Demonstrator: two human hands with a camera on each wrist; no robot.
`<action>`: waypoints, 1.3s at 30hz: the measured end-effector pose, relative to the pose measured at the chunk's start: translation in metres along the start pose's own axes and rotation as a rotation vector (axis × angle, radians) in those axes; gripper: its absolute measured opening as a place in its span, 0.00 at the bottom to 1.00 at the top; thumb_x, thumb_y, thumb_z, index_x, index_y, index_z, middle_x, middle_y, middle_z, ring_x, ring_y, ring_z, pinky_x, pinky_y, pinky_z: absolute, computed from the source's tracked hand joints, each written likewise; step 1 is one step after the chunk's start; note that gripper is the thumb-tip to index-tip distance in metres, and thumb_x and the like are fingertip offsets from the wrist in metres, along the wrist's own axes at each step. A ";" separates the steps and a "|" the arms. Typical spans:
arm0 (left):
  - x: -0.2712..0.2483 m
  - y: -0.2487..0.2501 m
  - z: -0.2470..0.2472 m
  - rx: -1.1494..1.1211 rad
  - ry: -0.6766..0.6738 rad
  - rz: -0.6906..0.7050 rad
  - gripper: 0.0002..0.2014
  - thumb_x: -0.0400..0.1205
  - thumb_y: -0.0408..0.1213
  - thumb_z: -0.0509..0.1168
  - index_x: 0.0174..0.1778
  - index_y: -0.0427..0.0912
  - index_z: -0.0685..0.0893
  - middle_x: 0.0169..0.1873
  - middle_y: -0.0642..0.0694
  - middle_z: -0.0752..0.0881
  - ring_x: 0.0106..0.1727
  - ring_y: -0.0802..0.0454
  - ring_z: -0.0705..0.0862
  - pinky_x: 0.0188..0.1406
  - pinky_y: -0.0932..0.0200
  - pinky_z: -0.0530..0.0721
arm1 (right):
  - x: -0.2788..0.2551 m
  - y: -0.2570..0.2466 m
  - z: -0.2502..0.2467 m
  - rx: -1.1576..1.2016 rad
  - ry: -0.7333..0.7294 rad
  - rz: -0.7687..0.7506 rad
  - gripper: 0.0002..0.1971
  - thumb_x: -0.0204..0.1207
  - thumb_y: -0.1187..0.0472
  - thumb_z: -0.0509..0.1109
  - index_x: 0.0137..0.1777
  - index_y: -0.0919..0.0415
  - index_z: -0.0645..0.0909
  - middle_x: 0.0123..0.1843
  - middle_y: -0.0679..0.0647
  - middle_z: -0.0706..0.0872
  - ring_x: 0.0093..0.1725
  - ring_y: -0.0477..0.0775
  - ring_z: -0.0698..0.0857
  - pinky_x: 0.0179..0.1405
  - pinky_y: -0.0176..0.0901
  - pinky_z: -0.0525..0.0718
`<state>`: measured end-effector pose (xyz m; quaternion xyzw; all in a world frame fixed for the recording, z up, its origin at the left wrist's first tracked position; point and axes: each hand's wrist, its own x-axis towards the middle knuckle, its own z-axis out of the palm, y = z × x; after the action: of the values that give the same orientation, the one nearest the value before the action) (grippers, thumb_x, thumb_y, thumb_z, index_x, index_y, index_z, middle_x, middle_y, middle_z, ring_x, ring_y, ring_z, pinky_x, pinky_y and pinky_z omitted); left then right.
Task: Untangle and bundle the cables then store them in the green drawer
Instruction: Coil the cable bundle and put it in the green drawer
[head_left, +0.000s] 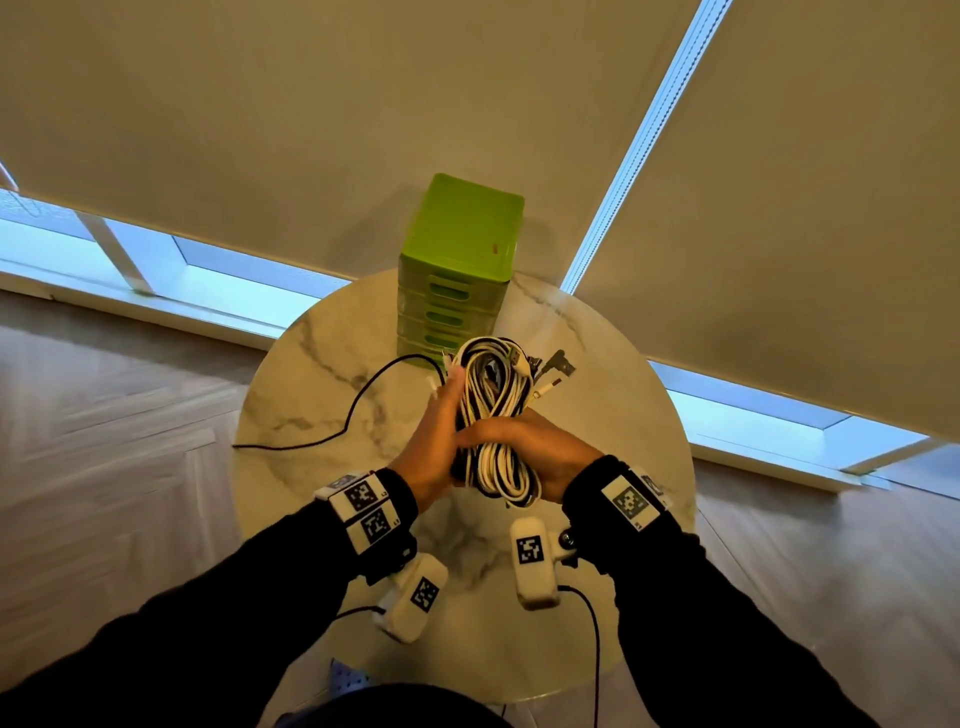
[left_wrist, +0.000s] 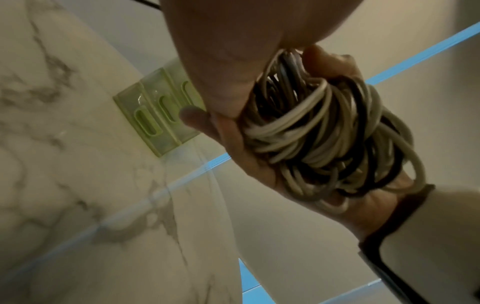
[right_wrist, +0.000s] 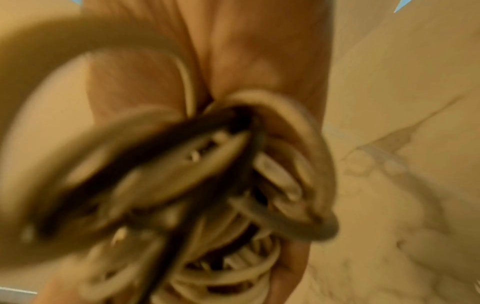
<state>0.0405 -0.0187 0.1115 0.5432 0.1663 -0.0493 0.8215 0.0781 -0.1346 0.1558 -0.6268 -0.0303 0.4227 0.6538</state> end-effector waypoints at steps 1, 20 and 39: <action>0.000 0.000 -0.004 0.104 -0.007 0.029 0.38 0.85 0.72 0.47 0.79 0.48 0.76 0.71 0.47 0.85 0.72 0.52 0.83 0.73 0.47 0.80 | -0.001 0.001 -0.001 -0.031 -0.010 -0.004 0.17 0.75 0.76 0.70 0.64 0.69 0.83 0.43 0.64 0.91 0.42 0.61 0.92 0.42 0.52 0.90; 0.007 0.002 -0.025 0.668 -0.171 0.026 0.34 0.71 0.82 0.60 0.67 0.69 0.82 0.65 0.52 0.87 0.71 0.47 0.81 0.75 0.37 0.77 | -0.009 0.029 0.007 -0.124 0.056 -0.104 0.23 0.69 0.80 0.74 0.61 0.59 0.87 0.58 0.61 0.92 0.61 0.60 0.90 0.64 0.54 0.87; 0.001 0.023 -0.059 0.864 0.005 0.238 0.27 0.77 0.68 0.67 0.58 0.49 0.80 0.57 0.45 0.84 0.56 0.49 0.82 0.58 0.53 0.82 | -0.021 0.035 -0.023 0.360 0.084 -0.030 0.24 0.62 0.69 0.73 0.62 0.65 0.81 0.39 0.59 0.82 0.32 0.57 0.83 0.32 0.44 0.84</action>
<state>0.0344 0.0444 0.1109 0.8520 0.0688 -0.0178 0.5188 0.0598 -0.1707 0.1316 -0.5166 0.0639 0.3848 0.7622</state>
